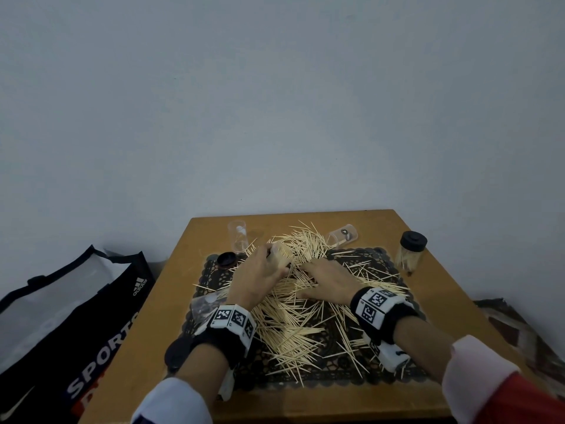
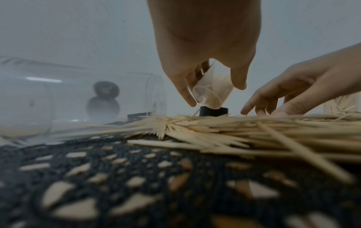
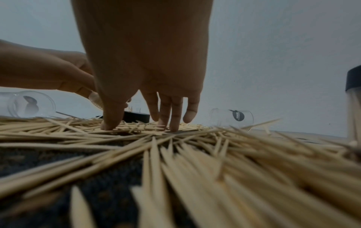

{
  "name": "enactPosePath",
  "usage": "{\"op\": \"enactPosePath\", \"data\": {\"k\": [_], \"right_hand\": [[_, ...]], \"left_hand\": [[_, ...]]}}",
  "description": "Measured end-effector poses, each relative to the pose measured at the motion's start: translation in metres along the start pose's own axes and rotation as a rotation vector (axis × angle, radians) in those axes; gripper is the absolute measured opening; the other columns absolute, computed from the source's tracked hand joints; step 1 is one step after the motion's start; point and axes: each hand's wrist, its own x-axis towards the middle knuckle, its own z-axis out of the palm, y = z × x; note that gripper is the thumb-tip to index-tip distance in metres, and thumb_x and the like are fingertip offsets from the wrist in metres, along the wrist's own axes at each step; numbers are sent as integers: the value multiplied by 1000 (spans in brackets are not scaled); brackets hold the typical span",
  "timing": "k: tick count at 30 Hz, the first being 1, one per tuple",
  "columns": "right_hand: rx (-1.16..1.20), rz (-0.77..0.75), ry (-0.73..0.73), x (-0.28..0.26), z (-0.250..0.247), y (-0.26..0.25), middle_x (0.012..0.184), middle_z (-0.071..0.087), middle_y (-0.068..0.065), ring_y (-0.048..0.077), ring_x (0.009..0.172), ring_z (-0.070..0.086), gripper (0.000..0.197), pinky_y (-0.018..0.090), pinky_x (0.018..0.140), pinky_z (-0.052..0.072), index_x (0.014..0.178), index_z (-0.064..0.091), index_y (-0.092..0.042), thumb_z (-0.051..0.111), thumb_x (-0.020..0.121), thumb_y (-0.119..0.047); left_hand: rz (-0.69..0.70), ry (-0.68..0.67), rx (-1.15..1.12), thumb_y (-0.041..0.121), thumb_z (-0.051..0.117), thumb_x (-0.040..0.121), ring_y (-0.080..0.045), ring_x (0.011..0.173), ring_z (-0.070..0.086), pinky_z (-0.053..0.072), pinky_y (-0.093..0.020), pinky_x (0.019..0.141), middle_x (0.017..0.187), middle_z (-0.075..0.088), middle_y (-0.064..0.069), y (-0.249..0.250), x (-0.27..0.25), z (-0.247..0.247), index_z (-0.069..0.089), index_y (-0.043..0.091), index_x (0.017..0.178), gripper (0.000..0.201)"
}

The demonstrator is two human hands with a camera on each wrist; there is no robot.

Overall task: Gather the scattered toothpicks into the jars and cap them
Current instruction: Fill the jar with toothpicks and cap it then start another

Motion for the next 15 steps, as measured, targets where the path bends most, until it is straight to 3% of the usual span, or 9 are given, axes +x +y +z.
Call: {"op": "enactPosePath", "data": {"k": [2,5,10,15], "right_hand": [[-40,19,-35,-1,-1,0,127,52,5,22,120,48,71,40,101,38,142,43,-21,53,86,-64],[-30,4,-39,-3,-3,-2,120,53,4,20,114,49,59,37,95,39,139,47,-27,53,90,-58],[42,53,84,-3,-7,-3,108,64,-2,18,103,60,26,31,82,46,115,62,-21,61,92,-32],[16,136,69,-3,-8,-4,106,65,0,18,99,62,40,31,78,46,113,64,-15,64,88,-46]], "left_hand": [[-16,-9,4,60,57,87,-19,108,59,48,-30,85,128,60,-3,1,0,0,37,15,143,74],[-26,-21,21,55,60,89,-19,108,59,45,-26,84,127,60,-4,4,-1,-2,38,15,142,70],[-33,-29,58,53,60,89,-19,106,59,42,-25,80,124,61,-4,6,-2,-3,41,13,139,66],[-35,-34,68,53,61,89,-19,108,59,43,-27,80,124,61,-3,6,-1,-3,41,15,137,65]]}}
